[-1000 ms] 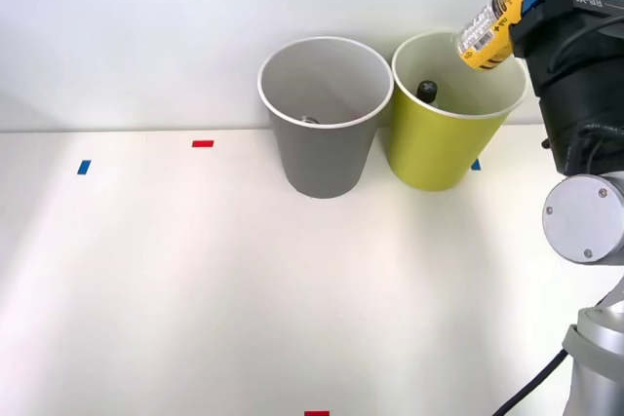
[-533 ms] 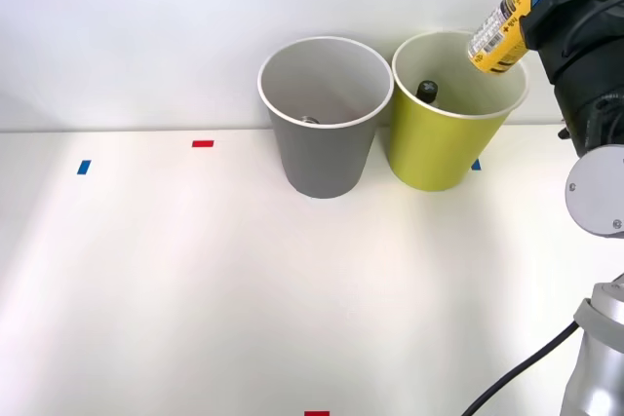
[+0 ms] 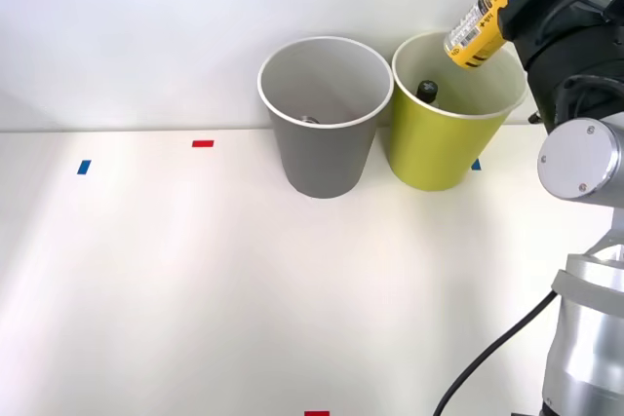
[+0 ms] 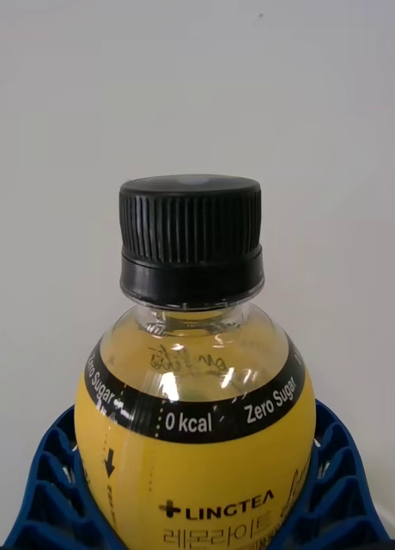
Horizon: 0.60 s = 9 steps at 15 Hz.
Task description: Put cans in the gray bin, plastic bottles in the light green bin
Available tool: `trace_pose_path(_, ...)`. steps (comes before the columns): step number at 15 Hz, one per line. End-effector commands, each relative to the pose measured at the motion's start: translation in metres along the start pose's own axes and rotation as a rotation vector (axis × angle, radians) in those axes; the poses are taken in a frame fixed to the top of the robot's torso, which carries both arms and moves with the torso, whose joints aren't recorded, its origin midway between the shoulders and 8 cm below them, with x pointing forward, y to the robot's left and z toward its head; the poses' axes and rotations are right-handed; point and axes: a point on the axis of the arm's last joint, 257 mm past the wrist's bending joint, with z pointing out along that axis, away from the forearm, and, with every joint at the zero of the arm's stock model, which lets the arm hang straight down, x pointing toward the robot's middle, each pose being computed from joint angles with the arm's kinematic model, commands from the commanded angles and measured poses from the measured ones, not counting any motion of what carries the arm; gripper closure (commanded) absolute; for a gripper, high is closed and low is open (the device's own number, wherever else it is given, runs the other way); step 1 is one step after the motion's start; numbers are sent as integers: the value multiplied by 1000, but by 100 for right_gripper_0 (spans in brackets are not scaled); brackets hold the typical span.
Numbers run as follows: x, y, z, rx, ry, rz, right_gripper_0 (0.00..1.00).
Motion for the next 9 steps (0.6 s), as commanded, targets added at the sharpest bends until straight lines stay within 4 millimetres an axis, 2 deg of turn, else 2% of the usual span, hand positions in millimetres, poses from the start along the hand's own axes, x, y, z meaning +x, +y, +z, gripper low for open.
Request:
trace_pose_path(1,11,-5,15,2,-3,-9,100)
trace_pose_path(7,29,-15,43,35,-10,-96,100)
trace_pose_path(9,31,-15,44,44,-8,-113,100)
